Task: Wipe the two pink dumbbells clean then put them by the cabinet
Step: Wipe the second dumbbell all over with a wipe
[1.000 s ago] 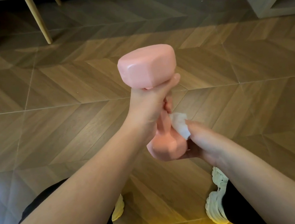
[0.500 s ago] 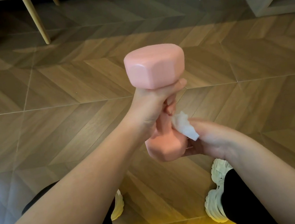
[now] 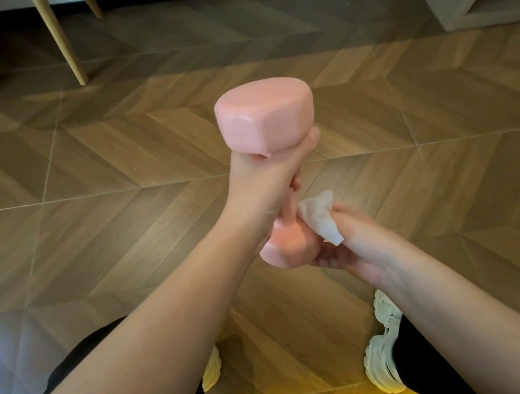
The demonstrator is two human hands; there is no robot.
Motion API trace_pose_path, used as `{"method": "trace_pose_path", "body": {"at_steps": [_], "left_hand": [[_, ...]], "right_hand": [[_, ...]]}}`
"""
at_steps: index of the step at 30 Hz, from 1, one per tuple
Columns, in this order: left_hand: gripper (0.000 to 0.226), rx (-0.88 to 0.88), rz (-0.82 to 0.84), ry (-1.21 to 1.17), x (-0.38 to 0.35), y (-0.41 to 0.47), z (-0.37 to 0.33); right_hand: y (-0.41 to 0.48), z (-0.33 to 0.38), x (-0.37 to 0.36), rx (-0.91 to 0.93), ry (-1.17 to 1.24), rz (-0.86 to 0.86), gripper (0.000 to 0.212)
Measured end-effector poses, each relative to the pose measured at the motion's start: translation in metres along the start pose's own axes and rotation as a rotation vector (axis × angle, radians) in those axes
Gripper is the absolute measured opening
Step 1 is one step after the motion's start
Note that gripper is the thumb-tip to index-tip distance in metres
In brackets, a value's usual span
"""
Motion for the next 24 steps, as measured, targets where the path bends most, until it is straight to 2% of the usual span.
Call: {"method": "trace_pose_path", "body": {"at_steps": [1,4,6,10,13,15,18,20,24], "left_hand": [[0.028,-0.007,0.002,-0.016,0.001,0.000,-0.001],[0.033,-0.016,0.100,-0.053,0.000,-0.002,-0.002],[0.034,-0.018,0.158,-0.038,-0.003,-0.004,-0.002],[0.034,0.058,0.186,-0.093,-0.004,-0.005,-0.003],[0.034,0.071,0.244,-0.114,-0.006,-0.006,-0.002],[0.035,0.056,0.289,-0.048,-0.009,-0.008,0.001],[0.037,0.046,0.316,-0.002,-0.009,-0.007,0.001],[0.038,0.037,0.336,-0.029,-0.007,-0.005,-0.001],[0.029,0.041,0.366,-0.033,-0.008,-0.010,0.002]], "right_hand": [[0.002,0.000,0.000,0.003,-0.030,-0.015,0.027],[0.005,0.003,-0.003,-0.002,-0.126,-0.119,0.005],[0.004,0.003,-0.001,-0.026,-0.195,-0.118,0.012],[-0.005,0.001,0.004,-0.048,-0.168,0.151,0.028],[-0.002,-0.001,0.001,-0.058,-0.145,0.054,0.013],[-0.001,0.000,-0.003,-0.079,-0.216,0.015,0.012],[-0.003,0.004,-0.001,-0.058,-0.224,0.121,0.016],[-0.010,0.010,0.000,-0.048,-0.188,0.166,0.028],[-0.011,0.011,-0.014,-0.115,-0.251,-0.030,0.028]]}}
Point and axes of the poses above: each hand's wrist, its own y-axis towards the middle knuckle, its own x-axis out of the back of the hand, z = x × y, the point moved 3 cm from there along y, towards the middle knuckle, and after that the axes turned 1 degree about -x, right-handed, at the moved point
